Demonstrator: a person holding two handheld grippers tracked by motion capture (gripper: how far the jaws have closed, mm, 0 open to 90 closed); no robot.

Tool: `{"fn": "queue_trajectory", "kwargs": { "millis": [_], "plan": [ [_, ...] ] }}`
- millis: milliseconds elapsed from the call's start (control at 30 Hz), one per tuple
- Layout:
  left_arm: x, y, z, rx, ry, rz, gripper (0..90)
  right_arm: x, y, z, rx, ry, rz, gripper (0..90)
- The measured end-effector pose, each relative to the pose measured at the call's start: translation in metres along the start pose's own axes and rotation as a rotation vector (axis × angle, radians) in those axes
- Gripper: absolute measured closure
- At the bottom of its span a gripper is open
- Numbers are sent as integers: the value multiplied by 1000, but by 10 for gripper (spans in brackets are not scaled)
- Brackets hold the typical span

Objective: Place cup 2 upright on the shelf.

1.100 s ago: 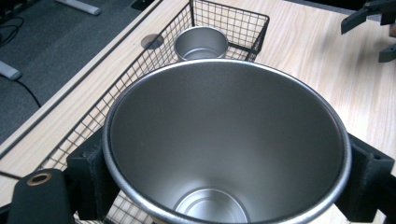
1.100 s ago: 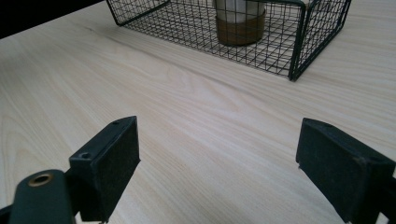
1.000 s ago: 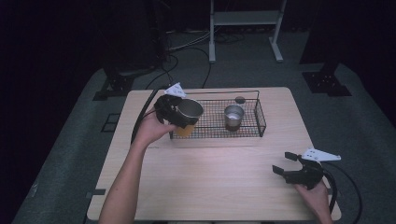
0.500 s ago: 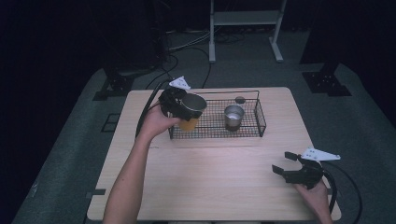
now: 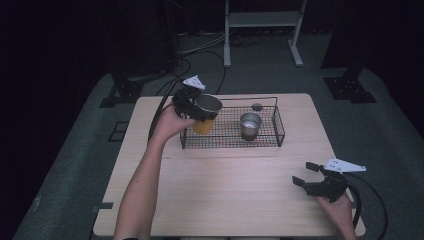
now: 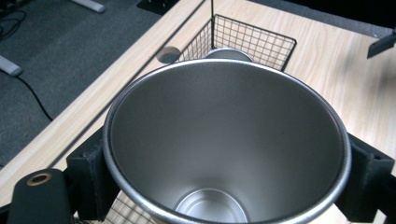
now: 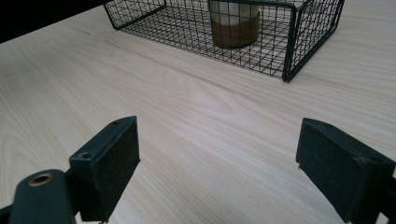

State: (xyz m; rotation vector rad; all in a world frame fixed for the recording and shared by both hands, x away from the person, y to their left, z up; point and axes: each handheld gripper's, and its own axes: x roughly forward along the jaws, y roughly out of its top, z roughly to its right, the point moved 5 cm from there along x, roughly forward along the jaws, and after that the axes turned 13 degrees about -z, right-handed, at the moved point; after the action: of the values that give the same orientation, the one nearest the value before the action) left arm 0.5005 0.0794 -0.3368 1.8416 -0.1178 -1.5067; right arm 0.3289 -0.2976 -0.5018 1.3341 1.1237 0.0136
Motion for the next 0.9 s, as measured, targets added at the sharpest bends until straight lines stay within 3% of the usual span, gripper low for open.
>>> {"fn": "queue_trajectory", "kwargs": {
  "millis": [333, 900],
  "plan": [
    [10, 8, -9, -2, 4, -5, 120, -1, 0, 1, 2, -3, 2, 125],
    [26, 7, -27, -64, 16, -9, 120, -2, -1, 2, 8, -2, 1, 125]
  ]
}}
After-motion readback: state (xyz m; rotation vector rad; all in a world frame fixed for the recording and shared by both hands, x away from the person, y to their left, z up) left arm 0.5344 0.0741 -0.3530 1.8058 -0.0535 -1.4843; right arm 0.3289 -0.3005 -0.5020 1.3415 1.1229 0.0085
